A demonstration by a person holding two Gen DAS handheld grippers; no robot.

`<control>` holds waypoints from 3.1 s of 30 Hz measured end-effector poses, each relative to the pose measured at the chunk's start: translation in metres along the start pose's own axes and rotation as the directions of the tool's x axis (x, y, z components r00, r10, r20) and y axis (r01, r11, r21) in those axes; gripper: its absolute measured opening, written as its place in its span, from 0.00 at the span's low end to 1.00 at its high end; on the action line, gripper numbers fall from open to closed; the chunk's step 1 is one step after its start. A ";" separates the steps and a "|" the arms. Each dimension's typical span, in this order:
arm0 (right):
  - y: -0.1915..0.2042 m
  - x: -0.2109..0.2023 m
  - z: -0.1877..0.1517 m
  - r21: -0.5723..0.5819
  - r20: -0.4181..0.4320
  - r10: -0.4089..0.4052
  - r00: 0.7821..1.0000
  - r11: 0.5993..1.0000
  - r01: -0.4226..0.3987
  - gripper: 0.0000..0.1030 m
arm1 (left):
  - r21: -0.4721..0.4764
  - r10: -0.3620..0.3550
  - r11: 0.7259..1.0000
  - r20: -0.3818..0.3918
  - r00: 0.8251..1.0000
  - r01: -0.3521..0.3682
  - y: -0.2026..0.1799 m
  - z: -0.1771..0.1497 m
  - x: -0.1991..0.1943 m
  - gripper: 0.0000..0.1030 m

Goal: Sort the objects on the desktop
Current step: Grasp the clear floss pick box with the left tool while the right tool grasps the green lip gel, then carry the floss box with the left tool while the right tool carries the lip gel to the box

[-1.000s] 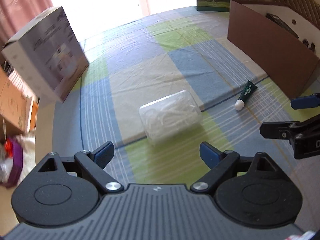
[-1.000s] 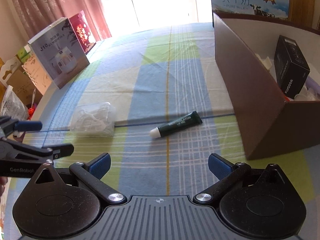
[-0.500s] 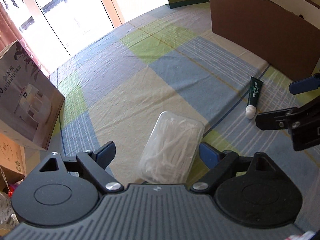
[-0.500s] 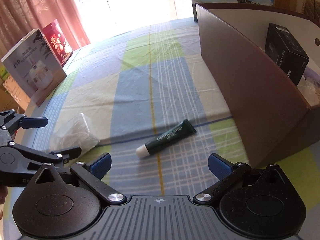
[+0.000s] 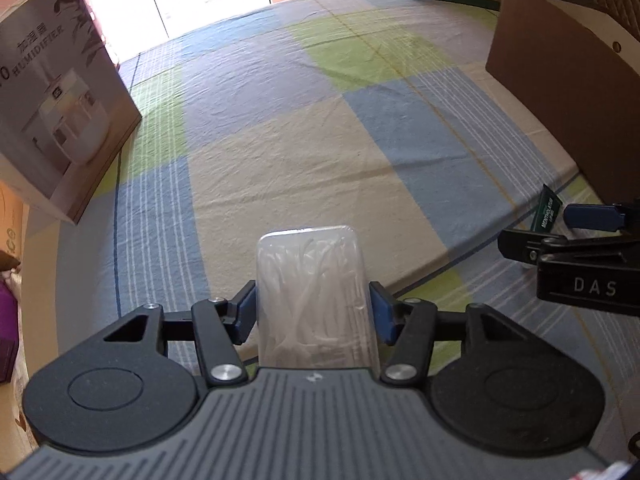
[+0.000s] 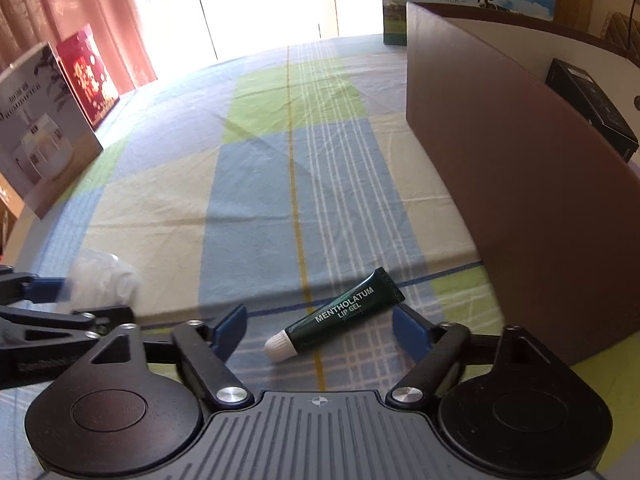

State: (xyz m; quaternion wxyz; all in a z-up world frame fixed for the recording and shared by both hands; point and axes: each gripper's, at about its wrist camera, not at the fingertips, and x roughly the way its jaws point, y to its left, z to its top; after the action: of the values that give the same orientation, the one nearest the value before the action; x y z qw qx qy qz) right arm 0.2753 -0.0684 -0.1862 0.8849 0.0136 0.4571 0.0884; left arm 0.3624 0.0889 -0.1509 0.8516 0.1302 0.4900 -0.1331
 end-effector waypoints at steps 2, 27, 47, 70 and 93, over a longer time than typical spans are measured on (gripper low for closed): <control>0.004 0.001 -0.001 -0.048 0.014 -0.010 1.000 0.999 0.010 0.62 | -0.015 0.011 1.000 -0.005 1.000 -0.011 0.003 -0.003 -0.002 0.52; -0.015 -0.051 -0.062 -0.393 -0.129 0.162 0.978 0.897 -0.201 0.11 | -0.082 -0.065 0.995 -0.066 0.996 0.060 -0.040 -0.064 -0.046 0.51; -0.091 -0.106 -0.109 -0.301 -0.123 0.132 0.984 0.940 -0.163 0.13 | -0.082 -0.082 0.994 -0.101 0.992 0.073 -0.102 -0.106 -0.081 0.51; -0.089 -0.107 -0.118 -0.395 -0.103 0.183 0.978 0.894 -0.209 0.14 | -0.160 -0.001 0.987 -0.130 0.992 -0.020 -0.115 -0.108 -0.085 0.52; -0.153 -0.139 -0.096 -0.209 -0.137 0.261 0.955 0.935 -0.286 0.14 | -0.100 -0.047 0.994 -0.079 0.996 0.039 -0.165 -0.074 -0.114 0.51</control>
State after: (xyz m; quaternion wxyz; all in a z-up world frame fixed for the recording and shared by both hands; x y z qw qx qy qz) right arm 0.1407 -0.2477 -0.1464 0.8338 -0.0285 0.4846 0.2629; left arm 0.1890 -0.0276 -0.1024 0.8333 0.0828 0.5328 -0.1219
